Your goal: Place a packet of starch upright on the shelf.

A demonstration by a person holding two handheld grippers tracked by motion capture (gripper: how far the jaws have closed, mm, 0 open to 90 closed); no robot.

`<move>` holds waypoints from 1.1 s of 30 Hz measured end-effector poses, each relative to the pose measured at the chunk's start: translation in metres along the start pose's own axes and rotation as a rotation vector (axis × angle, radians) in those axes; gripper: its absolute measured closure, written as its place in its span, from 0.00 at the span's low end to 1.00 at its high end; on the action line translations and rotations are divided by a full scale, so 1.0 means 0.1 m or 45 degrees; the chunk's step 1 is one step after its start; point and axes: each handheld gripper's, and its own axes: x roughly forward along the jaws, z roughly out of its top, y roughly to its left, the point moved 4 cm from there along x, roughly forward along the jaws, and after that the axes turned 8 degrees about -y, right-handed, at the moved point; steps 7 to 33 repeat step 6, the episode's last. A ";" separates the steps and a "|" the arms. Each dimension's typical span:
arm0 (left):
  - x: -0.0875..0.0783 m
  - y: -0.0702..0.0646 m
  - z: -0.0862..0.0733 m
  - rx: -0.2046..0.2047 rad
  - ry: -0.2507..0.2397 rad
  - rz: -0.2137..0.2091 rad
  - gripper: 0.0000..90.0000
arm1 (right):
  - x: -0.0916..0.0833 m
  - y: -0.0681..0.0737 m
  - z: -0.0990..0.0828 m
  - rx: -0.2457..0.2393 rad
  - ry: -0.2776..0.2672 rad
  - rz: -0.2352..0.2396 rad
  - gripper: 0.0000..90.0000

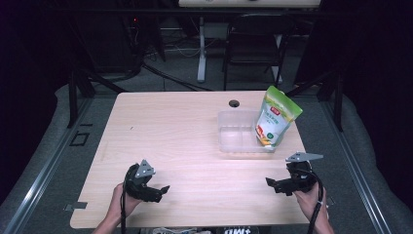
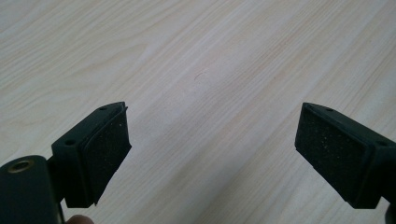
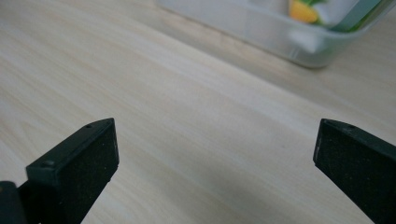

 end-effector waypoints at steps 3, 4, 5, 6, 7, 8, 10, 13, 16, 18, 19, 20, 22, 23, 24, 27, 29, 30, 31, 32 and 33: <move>0.00 0.00 0.00 0.005 -0.005 0.003 0.11 | 0.05 -0.03 -0.07 0.026 0.036 0.013 0.00; 0.00 0.00 0.01 0.004 -0.006 0.003 0.11 | 0.06 -0.03 -0.08 0.039 0.036 0.015 0.01; 0.01 0.00 0.01 -0.002 -0.007 -0.001 0.11 | 0.08 -0.04 -0.09 0.046 0.041 0.007 0.02; 0.01 0.00 0.01 -0.001 -0.006 -0.002 0.11 | 0.09 -0.04 -0.10 0.083 0.024 0.026 0.03; 0.01 0.00 0.01 -0.001 -0.006 -0.002 0.11 | 0.09 -0.04 -0.10 0.083 0.024 0.026 0.03; 0.01 0.00 0.01 -0.001 -0.006 -0.002 0.11 | 0.09 -0.04 -0.10 0.083 0.024 0.026 0.03; 0.01 0.00 0.01 -0.001 -0.006 -0.002 0.11 | 0.09 -0.04 -0.10 0.083 0.024 0.026 0.03; 0.01 0.00 0.01 -0.001 -0.006 -0.002 0.11 | 0.09 -0.04 -0.10 0.083 0.024 0.026 0.03; 0.01 0.00 0.01 -0.001 -0.006 -0.002 0.11 | 0.09 -0.04 -0.10 0.083 0.024 0.026 0.03; 0.01 0.00 0.01 -0.001 -0.006 -0.002 0.11 | 0.09 -0.04 -0.10 0.083 0.024 0.026 0.03; 0.01 0.00 0.01 -0.001 -0.006 -0.002 0.11 | 0.09 -0.04 -0.10 0.083 0.024 0.026 0.03; 0.01 0.00 0.01 -0.001 -0.006 -0.002 0.11 | 0.09 -0.04 -0.10 0.083 0.024 0.026 0.03; 0.01 0.00 0.01 -0.001 -0.006 -0.002 0.11 | 0.09 -0.04 -0.10 0.083 0.024 0.026 0.03; 0.01 0.00 0.01 -0.001 -0.006 -0.002 0.11 | 0.09 -0.04 -0.10 0.083 0.024 0.026 0.03; 0.01 0.00 0.01 -0.001 -0.006 -0.002 0.11 | 0.09 -0.04 -0.10 0.083 0.024 0.026 0.03; 0.01 0.00 0.01 -0.001 -0.006 -0.002 0.11 | 0.09 -0.04 -0.10 0.083 0.024 0.026 0.03; 0.01 0.00 0.01 -0.001 -0.006 -0.002 0.11 | 0.09 -0.04 -0.10 0.083 0.024 0.026 0.03; 0.01 0.00 0.01 -0.001 -0.006 -0.002 0.11 | 0.09 -0.04 -0.10 0.083 0.024 0.026 0.03; 0.01 0.00 0.01 -0.001 -0.006 -0.002 0.11 | 0.09 -0.04 -0.10 0.083 0.024 0.026 0.03; 0.01 0.00 0.01 -0.001 -0.006 -0.002 0.11 | 0.09 -0.04 -0.10 0.083 0.024 0.026 0.03; 0.01 0.00 0.01 -0.001 -0.006 -0.002 0.11 | 0.09 -0.04 -0.10 0.083 0.024 0.026 0.03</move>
